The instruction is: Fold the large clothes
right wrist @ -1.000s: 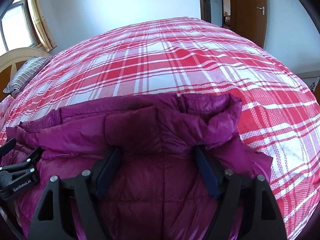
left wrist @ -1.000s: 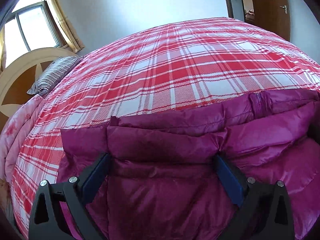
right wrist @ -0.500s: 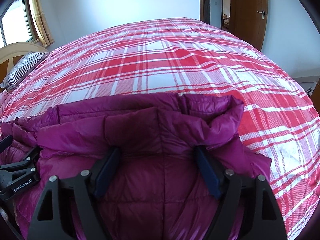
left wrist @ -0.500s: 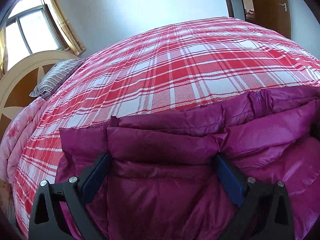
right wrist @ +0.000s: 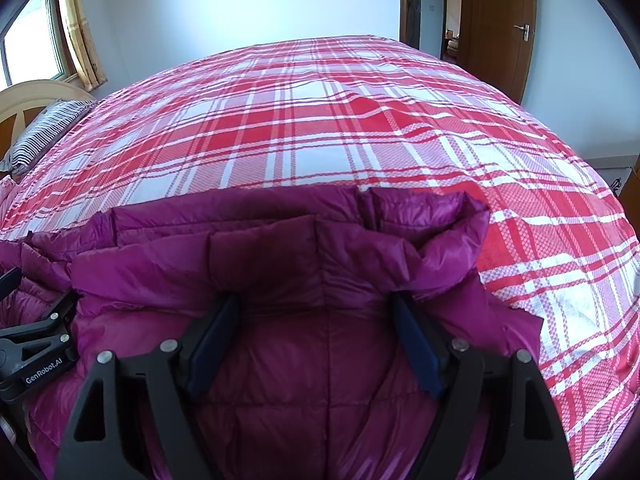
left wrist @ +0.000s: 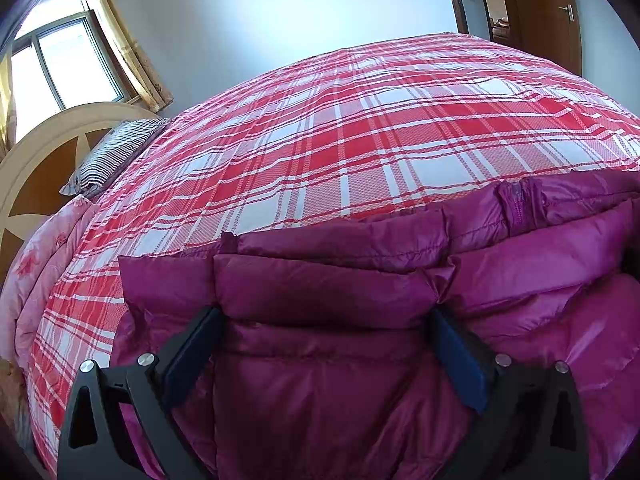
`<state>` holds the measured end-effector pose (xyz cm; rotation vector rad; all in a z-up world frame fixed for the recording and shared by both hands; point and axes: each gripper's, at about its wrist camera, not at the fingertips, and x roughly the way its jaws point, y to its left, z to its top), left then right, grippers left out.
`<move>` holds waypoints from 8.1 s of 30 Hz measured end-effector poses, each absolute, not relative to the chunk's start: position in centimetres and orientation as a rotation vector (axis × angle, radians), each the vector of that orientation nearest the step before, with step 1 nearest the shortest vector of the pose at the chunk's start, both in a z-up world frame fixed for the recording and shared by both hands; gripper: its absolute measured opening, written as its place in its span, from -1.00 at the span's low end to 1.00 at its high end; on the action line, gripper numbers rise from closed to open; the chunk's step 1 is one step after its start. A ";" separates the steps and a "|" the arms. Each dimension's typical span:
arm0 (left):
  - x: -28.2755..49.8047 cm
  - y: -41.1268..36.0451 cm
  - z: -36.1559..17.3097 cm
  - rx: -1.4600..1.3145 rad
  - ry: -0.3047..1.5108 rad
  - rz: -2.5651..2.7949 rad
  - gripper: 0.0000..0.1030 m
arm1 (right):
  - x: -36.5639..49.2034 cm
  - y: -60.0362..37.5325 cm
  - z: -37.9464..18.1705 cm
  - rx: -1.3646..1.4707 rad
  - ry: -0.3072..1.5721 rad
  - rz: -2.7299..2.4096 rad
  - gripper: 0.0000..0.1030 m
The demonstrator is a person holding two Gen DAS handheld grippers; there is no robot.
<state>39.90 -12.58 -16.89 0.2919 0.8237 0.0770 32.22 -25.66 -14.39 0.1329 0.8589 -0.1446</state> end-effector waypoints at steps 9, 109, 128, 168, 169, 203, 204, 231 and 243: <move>40.0 -12.5 -16.9 0.286 0.831 0.071 0.98 | 32.3 -25.6 -14.4 0.130 0.860 -0.147 0.59; 19.7 -26.9 -10.3 0.385 0.431 -0.690 0.02 | 27.0 -33.3 -7.0 0.580 0.954 0.567 0.34; 30.4 -21.7 -11.4 0.218 0.553 -0.271 0.69 | 23.1 -31.9 -3.6 0.261 0.803 -0.039 0.38; 37.4 -23.9 -14.8 0.219 0.742 -0.215 0.98 | 27.8 -34.2 -13.1 0.409 0.776 -0.133 0.55; 37.5 -23.9 -14.9 0.214 0.749 -0.218 0.98 | 27.9 -34.2 -13.2 0.405 0.782 -0.136 0.55; 43.3 -24.2 -15.3 0.152 0.853 -0.253 0.99 | 28.7 -34.0 -13.7 0.385 0.815 -0.158 0.58; 43.4 -24.2 -15.5 0.145 0.863 -0.258 0.99 | 28.8 -34.1 -13.7 0.383 0.817 -0.159 0.58; 44.1 -24.0 -16.6 0.090 0.923 -0.309 0.99 | 29.2 -34.3 -13.9 0.398 0.834 -0.147 0.61; 44.2 -23.9 -16.7 0.088 0.925 -0.312 0.99 | 29.2 -34.7 -14.1 0.423 0.831 -0.130 0.62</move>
